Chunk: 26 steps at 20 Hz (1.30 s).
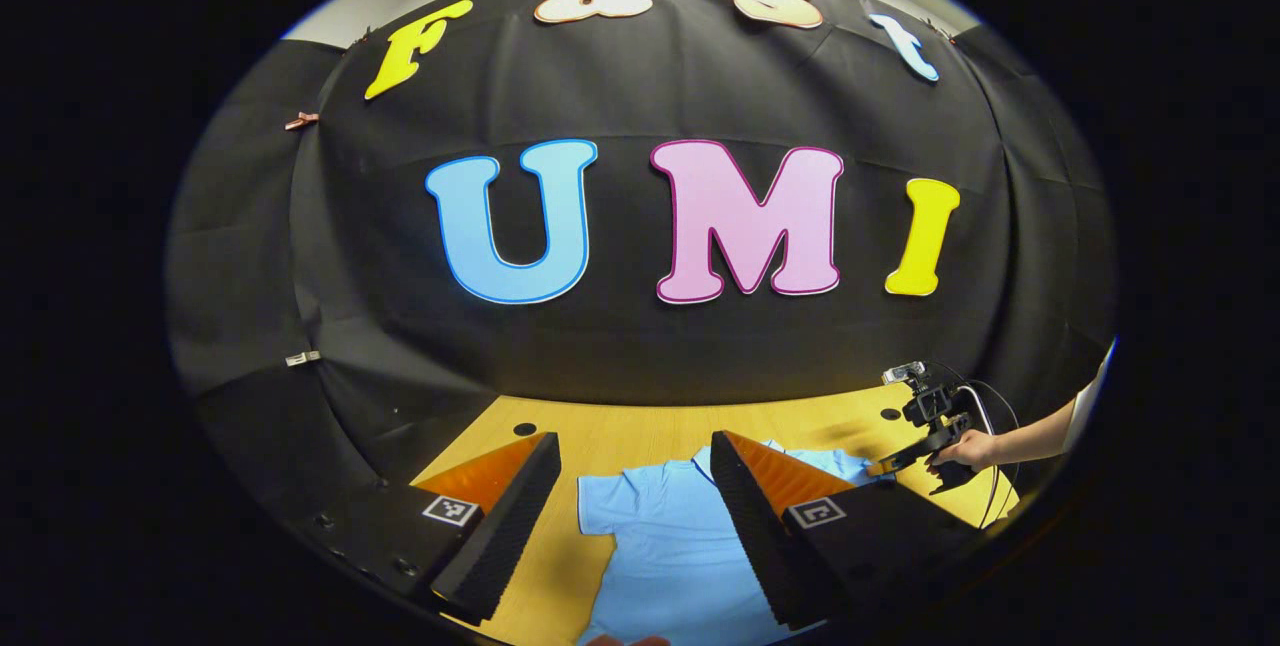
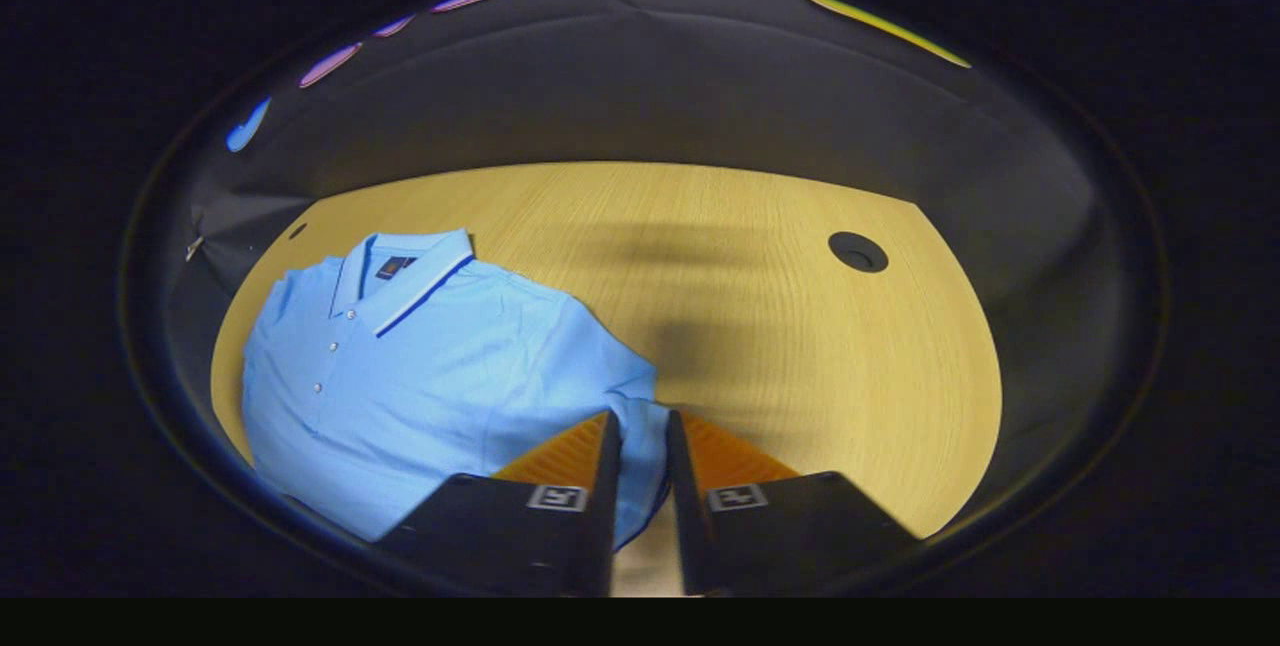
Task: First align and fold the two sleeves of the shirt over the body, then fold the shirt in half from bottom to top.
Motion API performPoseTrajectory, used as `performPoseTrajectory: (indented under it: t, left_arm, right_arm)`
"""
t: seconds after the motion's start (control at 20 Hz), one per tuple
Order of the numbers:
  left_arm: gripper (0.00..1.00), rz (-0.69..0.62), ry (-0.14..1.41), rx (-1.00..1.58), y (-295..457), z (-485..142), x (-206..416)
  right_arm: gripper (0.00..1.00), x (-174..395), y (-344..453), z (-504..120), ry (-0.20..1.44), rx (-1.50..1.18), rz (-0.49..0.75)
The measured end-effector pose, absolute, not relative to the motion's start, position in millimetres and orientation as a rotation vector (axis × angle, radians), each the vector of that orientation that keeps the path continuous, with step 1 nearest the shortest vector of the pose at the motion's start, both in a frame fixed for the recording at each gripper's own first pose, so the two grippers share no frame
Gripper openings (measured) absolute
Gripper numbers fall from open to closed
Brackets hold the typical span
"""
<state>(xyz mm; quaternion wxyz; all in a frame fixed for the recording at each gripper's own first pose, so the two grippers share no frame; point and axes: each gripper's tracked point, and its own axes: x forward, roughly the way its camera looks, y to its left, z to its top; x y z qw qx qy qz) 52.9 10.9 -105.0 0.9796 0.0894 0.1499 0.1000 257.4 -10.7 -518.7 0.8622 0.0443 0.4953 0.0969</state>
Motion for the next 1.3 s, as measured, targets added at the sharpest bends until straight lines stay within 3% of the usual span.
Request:
performPoseTrajectory:
  t: [0.05,0.1,0.35,0.4,0.45,0.5,0.55,0.6,0.65,0.75,0.8,0.9,1.05,1.1,1.15,1.2,1.25,1.3]
  left_arm:
    - [0.96,0.203,0.301,0.182,11.3,-104.3,52.1]
    - [0.96,0.205,0.300,0.181,11.9,-103.8,51.5]
    - [0.96,0.219,0.300,0.189,18.6,-101.3,45.9]
    - [0.96,0.222,0.300,0.187,20.4,-100.8,45.6]
    - [0.96,0.226,0.302,0.183,21.7,-102.3,44.0]
    - [0.96,0.229,0.305,0.178,23.1,-102.9,43.8]
    - [0.96,0.230,0.307,0.173,24.1,-104.2,43.4]
    - [0.96,0.230,0.309,0.170,24.6,-104.5,43.5]
    - [0.96,0.230,0.311,0.170,25.3,-106.2,43.3]
    - [0.96,0.223,0.308,0.173,26.6,-108.0,44.8]
    - [0.96,0.219,0.312,0.165,27.6,-110.4,46.1]
    - [0.96,0.222,0.334,0.126,33.0,-120.2,48.2]
    - [0.96,0.222,0.323,0.098,40.4,-121.2,59.1]
    - [0.96,0.220,0.318,0.091,43.7,-121.5,63.5]
    - [0.96,0.218,0.320,0.080,46.4,-123.6,68.4]
    - [0.96,0.215,0.322,0.072,50.3,-127.8,73.4]
    - [0.96,0.213,0.324,0.071,55.0,-129.3,79.3]
    - [0.96,0.207,0.326,0.072,60.4,-133.4,86.0]
  right_arm:
    - [0.03,258.5,-7.4,-517.4,1.041,0.138,0.200]
    - [0.08,259.4,-1.0,-516.8,1.050,0.196,0.206]
    - [0.08,263.7,40.8,-483.2,0.989,0.317,0.317]
    - [0.13,265.1,54.0,-472.3,0.969,0.334,0.350]
    - [0.08,265.1,66.7,-464.5,0.953,0.343,0.382]
    - [0.14,264.8,77.9,-457.7,0.944,0.342,0.406]
    - [0.02,264.5,87.9,-454.4,0.938,0.335,0.423]
    - [0.14,263.6,96.9,-454.0,0.934,0.332,0.435]
    - [0.02,261.3,105.1,-456.8,0.945,0.325,0.441]
    - [0.07,254.3,120.6,-466.3,0.971,0.299,0.476]
    - [0.14,246.8,128.3,-464.9,0.982,0.298,0.506]
    - [0.50,237.2,141.7,-461.2,0.983,0.306,0.558]
    - [0.69,230.0,150.2,-449.8,0.968,0.310,0.613]
    - [0.83,230.4,149.3,-444.5,0.955,0.306,0.620]
    - [0.89,231.4,147.7,-438.1,0.941,0.301,0.622]
    - [0.82,232.3,146.4,-432.3,0.927,0.300,0.621]
    - [0.96,232.6,144.5,-424.6,0.911,0.303,0.622]
    - [0.97,232.2,141.9,-418.9,0.899,0.304,0.618]
